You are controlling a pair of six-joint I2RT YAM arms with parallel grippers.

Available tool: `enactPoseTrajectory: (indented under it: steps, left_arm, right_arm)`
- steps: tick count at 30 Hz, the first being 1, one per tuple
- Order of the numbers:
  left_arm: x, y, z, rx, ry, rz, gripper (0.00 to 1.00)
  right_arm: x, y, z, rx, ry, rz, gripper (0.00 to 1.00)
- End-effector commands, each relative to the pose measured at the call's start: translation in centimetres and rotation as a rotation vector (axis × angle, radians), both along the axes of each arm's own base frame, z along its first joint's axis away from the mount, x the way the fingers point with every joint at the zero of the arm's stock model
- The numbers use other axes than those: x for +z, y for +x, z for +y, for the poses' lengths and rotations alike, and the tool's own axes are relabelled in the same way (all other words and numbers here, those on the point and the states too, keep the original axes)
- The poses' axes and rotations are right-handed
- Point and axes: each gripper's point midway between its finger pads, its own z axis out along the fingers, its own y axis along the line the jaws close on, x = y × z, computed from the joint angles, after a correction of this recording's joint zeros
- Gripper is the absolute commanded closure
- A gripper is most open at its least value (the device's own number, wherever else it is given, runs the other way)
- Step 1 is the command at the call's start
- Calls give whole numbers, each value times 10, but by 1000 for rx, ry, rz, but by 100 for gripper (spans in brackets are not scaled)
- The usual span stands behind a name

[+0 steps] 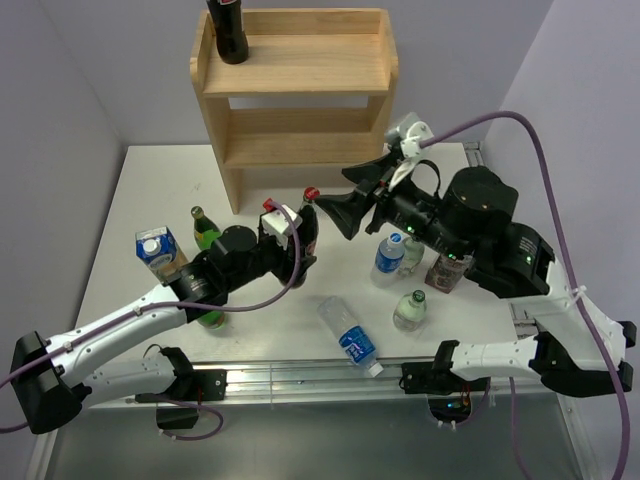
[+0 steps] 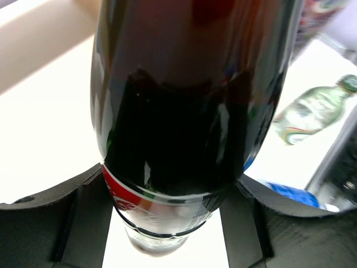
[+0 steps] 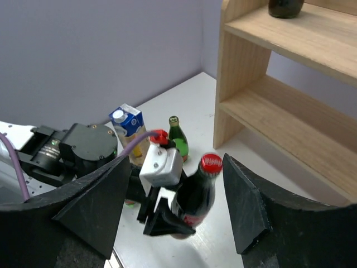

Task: Place and organize the beverage onto the shelf
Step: Pick up the drink from the center of the board, then place the drink on the shelf.

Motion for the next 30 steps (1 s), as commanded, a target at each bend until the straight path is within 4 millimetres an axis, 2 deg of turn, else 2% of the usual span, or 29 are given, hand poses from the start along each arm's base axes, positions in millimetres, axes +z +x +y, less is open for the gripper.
enactPoseTrajectory:
  steps: [1, 2, 3, 4, 5, 8, 12, 13, 15, 16, 17, 18, 19, 21, 23, 24, 25, 27, 28, 30]
  left_arm:
    - [179, 18, 25, 182, -406, -283, 100]
    - [185, 22, 30, 216, -413, -286, 100]
    - [189, 26, 35, 253, -415, -283, 100]
    - [204, 29, 40, 290, -439, -286, 100]
    - [210, 37, 51, 367, -444, -289, 100]
    - [233, 52, 71, 515, -451, -302, 100]
    - [262, 68, 88, 618, -452, -327, 100]
    - [276, 73, 94, 647, -463, -344, 100]
    - [285, 79, 101, 679, -457, -350, 100]
    - [299, 84, 108, 702, -470, -367, 100]
    - [305, 87, 112, 712, -471, -374, 100]
    - [324, 85, 117, 705, -504, -394, 100]
    - [325, 97, 119, 722, -490, -398, 100]
    - [335, 105, 123, 728, -485, -412, 100]
    - [352, 116, 129, 747, -487, -442, 100]
    - [368, 113, 135, 750, -506, -465, 100]
    - [366, 125, 133, 759, -491, -461, 100]
    - [383, 126, 139, 758, -514, -481, 100]
    - [383, 136, 140, 767, -501, -486, 100]
    - [395, 141, 141, 770, -504, -511, 100]
  right_arm:
    - [11, 0, -15, -46, 69, -28, 25]
    - [9, 2, -20, -69, 74, -27, 24]
    - [-2, 5, -21, -88, 58, -16, 24]
    - [-2, 3, -29, -103, 71, -18, 23]
    - [-5, 5, -32, -118, 76, -16, 22]
    - [-29, 14, -45, -206, 54, 13, 18]
    - [-72, 27, -56, -312, 0, 73, 13]
    - [-79, 31, -62, -346, 5, 94, 12]
    - [-95, 35, -67, -370, -12, 118, 12]
    - [-101, 35, -68, -371, -5, 137, 11]
    - [-113, 40, -70, -386, -18, 155, 11]
    - [-117, 40, -72, -384, -11, 165, 11]
    - [-121, 40, -69, -362, -2, 180, 11]
    - [-136, 46, -75, -381, -12, 202, 11]
    - [-148, 47, -74, -377, -23, 221, 11]
    - [-151, 49, -76, -382, -23, 225, 11]
    - [-154, 49, -76, -381, -26, 229, 11]
    - [-164, 48, -74, -363, -40, 236, 11]
    - [-165, 49, -73, -358, -34, 234, 11]
    - [-176, 50, -71, -348, -48, 254, 11]
